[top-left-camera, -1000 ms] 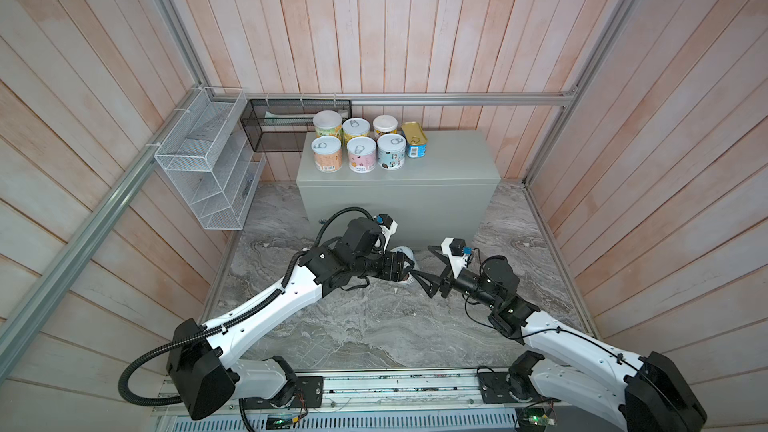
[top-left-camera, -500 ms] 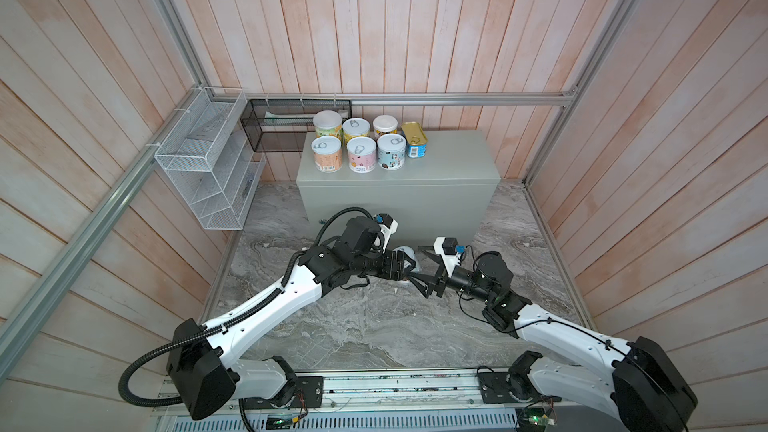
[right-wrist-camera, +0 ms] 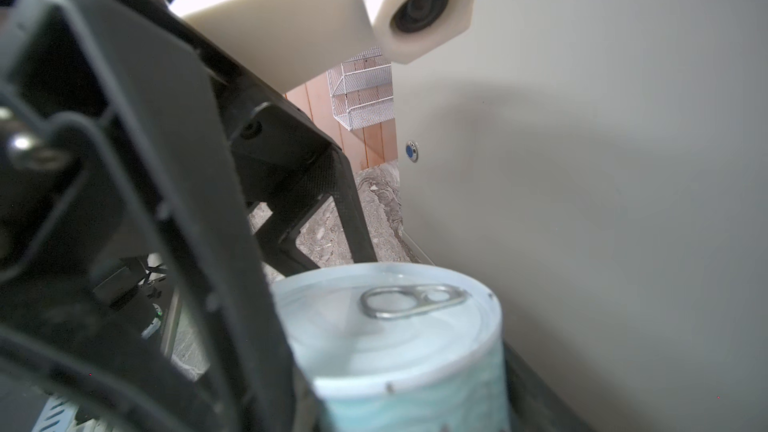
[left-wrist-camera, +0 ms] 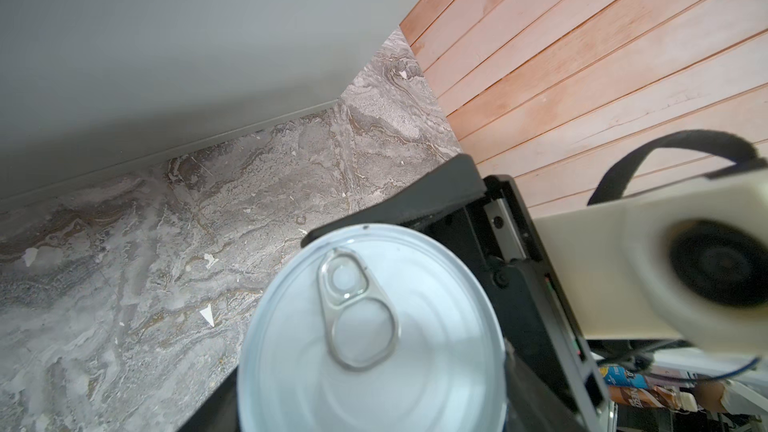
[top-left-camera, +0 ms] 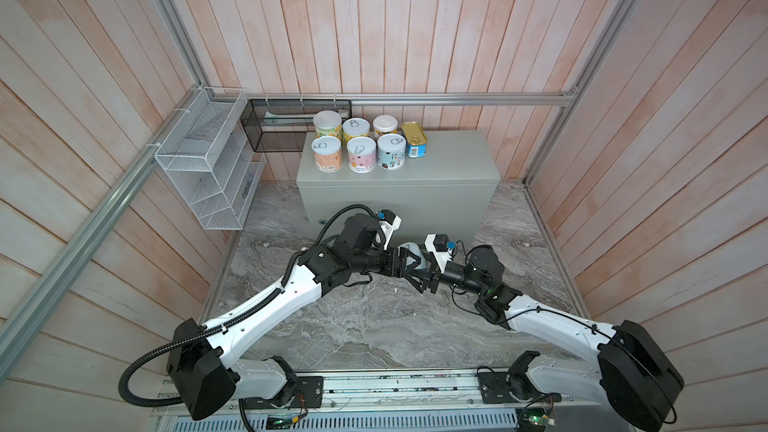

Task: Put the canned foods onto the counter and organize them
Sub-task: 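Close the right gripper on the can beside the left gripper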

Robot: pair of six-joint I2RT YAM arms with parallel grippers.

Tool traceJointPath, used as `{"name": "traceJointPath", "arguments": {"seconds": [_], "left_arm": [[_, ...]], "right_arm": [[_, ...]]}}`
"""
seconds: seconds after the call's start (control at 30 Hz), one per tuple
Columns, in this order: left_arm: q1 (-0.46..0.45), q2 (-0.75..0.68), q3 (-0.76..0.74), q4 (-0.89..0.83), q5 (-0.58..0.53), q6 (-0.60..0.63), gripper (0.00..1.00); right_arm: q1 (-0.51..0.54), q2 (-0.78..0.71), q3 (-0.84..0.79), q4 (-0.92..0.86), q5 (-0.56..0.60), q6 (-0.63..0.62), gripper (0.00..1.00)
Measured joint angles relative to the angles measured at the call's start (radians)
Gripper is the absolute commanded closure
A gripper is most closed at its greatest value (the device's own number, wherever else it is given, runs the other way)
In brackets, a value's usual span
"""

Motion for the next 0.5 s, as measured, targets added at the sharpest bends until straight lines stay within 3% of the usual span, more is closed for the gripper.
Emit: {"name": "traceJointPath", "arguments": {"seconds": [0.2,0.3,0.33,0.5], "left_arm": [[0.002,0.000,0.000,-0.003,-0.004,0.000,0.42],[0.004,0.000,0.000,-0.001,-0.005,0.000,0.19],[0.004,0.000,0.000,0.001,-0.007,-0.002,0.02],[0.011,-0.002,-0.006,0.040,0.003,-0.027,0.00]], "right_arm": [[0.000,0.011,0.004,0.011,-0.006,-0.010,0.42],[0.000,0.011,0.005,0.013,-0.003,-0.002,0.43],[0.000,0.011,0.005,0.014,0.001,0.003,0.44],[-0.011,0.012,0.005,-0.010,0.102,0.040,0.45]]}}
